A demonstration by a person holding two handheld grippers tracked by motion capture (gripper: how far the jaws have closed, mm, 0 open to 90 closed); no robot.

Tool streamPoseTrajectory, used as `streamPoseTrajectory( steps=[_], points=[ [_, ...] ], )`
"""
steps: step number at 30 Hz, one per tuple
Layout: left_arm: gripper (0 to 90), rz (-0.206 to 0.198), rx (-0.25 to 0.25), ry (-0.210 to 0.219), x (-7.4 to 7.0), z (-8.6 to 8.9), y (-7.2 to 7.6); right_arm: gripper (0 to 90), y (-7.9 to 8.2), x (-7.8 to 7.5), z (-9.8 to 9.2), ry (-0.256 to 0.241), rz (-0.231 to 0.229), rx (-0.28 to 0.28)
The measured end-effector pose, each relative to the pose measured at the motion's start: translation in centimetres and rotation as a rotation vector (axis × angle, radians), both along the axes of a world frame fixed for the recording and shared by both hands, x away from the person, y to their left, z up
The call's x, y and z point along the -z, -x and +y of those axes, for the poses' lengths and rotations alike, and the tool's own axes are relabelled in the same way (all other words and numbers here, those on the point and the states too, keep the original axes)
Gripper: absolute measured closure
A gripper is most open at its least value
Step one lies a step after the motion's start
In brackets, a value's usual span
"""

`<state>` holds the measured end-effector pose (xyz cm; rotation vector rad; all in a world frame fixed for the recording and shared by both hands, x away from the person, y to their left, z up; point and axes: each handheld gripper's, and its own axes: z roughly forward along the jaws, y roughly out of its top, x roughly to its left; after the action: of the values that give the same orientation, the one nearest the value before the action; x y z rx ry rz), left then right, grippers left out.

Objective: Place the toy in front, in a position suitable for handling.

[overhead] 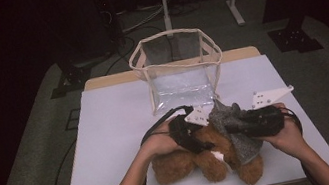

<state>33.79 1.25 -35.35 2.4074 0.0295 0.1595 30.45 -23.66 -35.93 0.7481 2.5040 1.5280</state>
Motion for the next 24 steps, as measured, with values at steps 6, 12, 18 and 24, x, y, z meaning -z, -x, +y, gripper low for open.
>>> streamPoseTrajectory(
  steps=[6,12,18,24],
  points=[
    [35.1,-0.092,-0.015,-0.011,-1.0,-0.4,-1.6,72.0,-1.9,-1.8,0.0,0.008,-0.037,0.023],
    [27.5,-0.063,-0.003,0.018,-0.2,-0.3,-1.4,71.9,-3.7,-2.3,0.7,-0.013,-0.036,0.022],
    [17.4,-0.053,-0.024,0.08,-0.1,2.6,-1.0,72.1,-3.5,0.2,1.2,0.008,0.005,0.001],
    [9.3,-0.057,-0.074,0.171,0.8,7.1,-0.6,72.3,-3.1,0.9,0.4,-0.008,0.032,0.003]
  ],
)
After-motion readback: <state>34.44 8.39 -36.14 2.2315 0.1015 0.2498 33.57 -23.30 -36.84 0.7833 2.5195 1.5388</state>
